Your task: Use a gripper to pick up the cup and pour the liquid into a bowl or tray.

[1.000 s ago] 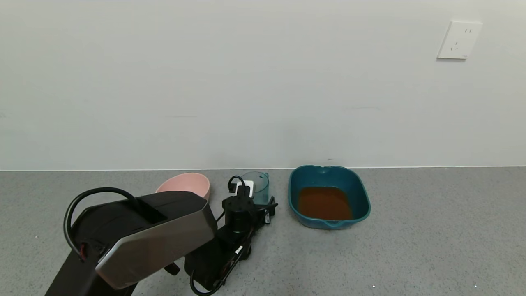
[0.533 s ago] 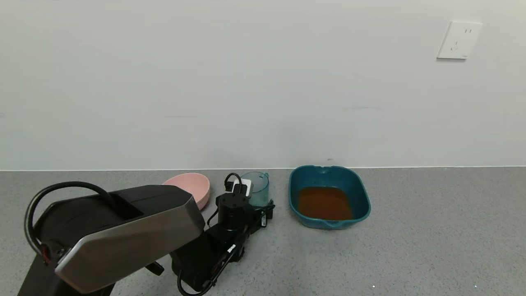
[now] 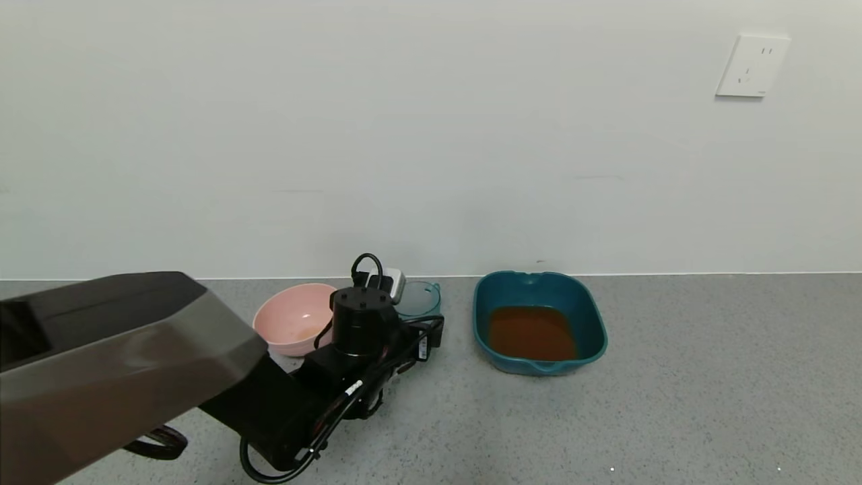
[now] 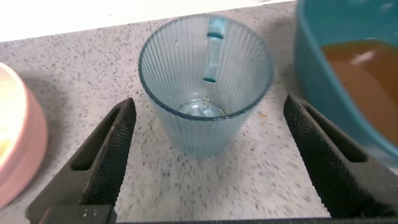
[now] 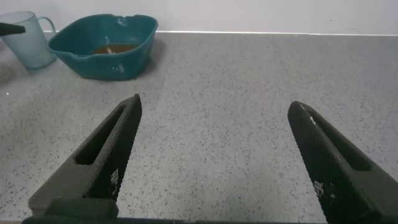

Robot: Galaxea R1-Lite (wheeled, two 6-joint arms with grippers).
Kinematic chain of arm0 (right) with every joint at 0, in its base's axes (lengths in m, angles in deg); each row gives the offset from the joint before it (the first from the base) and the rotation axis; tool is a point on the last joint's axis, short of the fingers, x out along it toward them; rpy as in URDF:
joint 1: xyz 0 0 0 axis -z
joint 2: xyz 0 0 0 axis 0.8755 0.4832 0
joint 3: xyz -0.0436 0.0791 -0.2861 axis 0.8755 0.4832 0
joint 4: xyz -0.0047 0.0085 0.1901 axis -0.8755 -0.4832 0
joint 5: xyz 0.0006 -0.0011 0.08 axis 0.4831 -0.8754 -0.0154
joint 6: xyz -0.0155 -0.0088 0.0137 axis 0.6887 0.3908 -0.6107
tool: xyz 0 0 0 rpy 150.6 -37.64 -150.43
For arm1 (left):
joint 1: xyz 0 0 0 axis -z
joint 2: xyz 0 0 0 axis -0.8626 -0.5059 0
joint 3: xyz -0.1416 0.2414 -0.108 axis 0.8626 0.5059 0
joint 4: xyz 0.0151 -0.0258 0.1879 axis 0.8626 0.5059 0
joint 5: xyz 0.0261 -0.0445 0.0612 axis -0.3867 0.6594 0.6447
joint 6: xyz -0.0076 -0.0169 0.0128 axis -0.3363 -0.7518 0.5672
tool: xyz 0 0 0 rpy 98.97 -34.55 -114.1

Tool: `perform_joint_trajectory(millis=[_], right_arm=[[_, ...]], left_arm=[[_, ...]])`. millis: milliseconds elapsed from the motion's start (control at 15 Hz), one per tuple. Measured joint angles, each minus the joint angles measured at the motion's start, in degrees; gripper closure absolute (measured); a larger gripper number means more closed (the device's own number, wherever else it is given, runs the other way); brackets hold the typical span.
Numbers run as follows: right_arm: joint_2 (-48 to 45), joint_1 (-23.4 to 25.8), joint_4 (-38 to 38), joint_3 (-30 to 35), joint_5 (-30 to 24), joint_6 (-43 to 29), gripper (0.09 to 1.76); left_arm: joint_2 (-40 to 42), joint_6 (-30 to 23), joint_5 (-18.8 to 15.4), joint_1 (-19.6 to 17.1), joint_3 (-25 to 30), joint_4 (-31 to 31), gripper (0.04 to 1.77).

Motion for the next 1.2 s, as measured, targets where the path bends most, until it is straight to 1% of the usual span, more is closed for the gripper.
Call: perform_joint_trajectory(millis=[200, 600, 867, 1067, 1200], right_arm=[[0.00, -0.02, -0.02, 0.00, 0.02, -0.02, 0.14], [0.00, -0.02, 0.00, 0.00, 0.00, -0.02, 0.14], [0.00, 0.00, -0.02, 0.00, 0.02, -0.02, 0.14], [0.00, 0.00, 0.00, 0.00, 0.00, 0.00, 0.14], [0.00, 0.00, -0.02, 0.00, 0.02, -0.02, 0.14]], left_arm=[[8.92, -0.20, -2.13, 0.35, 1.02, 8.96, 0.11], [32.13, -0.06, -6.79, 0.38, 0.02, 32.37, 0.10], [47.71, 0.41, -8.55, 0.22, -0.41, 45.68, 0.10], [59.32, 0.52, -9.20, -0.28, -0.20, 55.02, 0.10], [67.12, 1.24, -9.68, -2.43, -0.20, 61.62, 0.09]])
